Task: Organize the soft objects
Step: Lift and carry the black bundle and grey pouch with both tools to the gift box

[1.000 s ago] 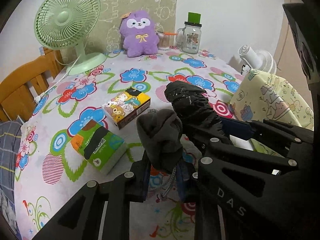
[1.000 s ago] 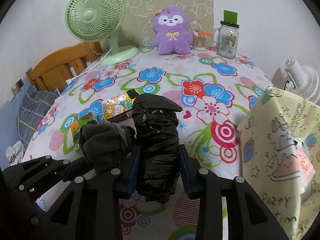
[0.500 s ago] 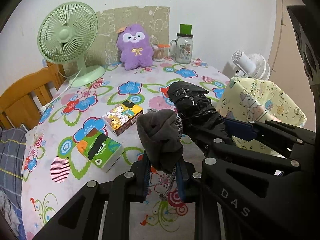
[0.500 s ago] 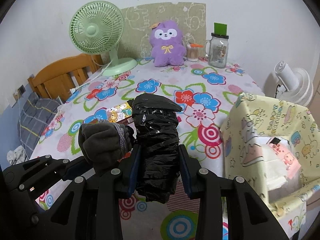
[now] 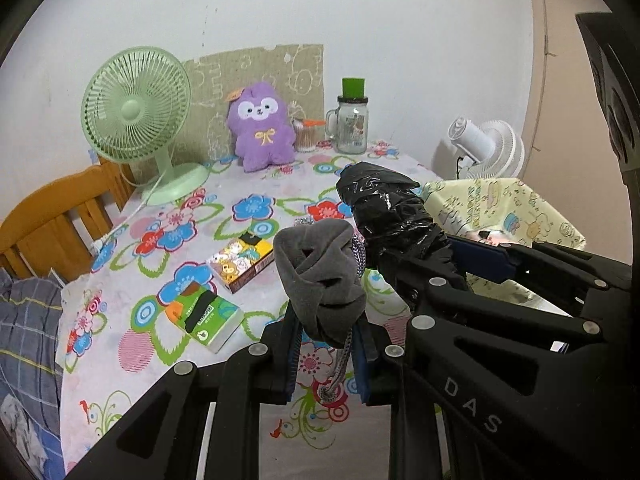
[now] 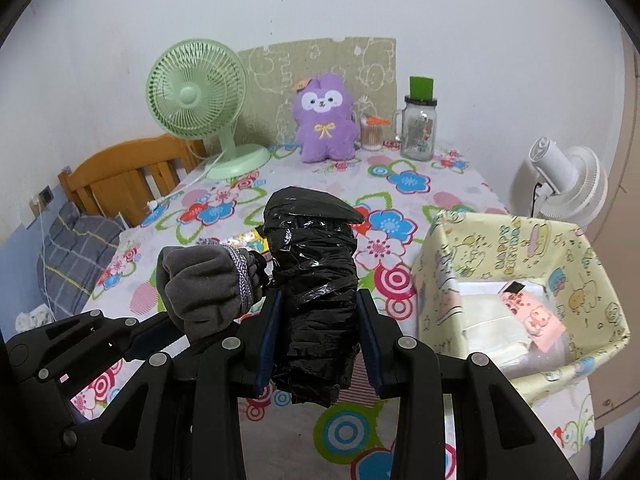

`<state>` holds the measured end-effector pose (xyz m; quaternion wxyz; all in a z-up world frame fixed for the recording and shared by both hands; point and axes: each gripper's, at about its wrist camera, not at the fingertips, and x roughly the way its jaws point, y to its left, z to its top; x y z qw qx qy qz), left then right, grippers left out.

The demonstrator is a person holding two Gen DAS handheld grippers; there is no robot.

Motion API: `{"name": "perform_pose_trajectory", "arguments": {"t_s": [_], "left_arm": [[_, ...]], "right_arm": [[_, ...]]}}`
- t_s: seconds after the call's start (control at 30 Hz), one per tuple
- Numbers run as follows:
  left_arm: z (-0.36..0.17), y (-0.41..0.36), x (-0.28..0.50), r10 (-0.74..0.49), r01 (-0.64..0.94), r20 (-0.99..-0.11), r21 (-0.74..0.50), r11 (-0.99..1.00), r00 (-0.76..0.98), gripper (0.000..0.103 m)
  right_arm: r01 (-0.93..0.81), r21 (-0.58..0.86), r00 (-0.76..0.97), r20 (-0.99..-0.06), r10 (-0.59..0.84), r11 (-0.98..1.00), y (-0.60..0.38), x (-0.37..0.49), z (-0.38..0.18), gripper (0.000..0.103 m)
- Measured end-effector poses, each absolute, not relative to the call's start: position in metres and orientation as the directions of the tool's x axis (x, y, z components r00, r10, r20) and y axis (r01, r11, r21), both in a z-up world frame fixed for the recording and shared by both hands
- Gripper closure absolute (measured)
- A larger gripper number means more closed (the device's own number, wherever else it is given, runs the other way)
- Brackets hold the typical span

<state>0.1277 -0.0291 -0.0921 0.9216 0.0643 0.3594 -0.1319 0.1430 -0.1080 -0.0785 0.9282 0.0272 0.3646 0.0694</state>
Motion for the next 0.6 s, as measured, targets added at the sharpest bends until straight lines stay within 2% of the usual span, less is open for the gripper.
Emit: {"name": "perform_pose_trajectory", "arguments": {"t_s": [0.6], "left_arm": [[-0.057,-0.045,0.108,-0.222,0.326,-0.622,0.056,0.944,0.751,0.082]], "right_arm": [[-0.077,0.084,0.781,-0.614,0.112,0.993,-0.127,0.119,-0.041,0.063]]}}
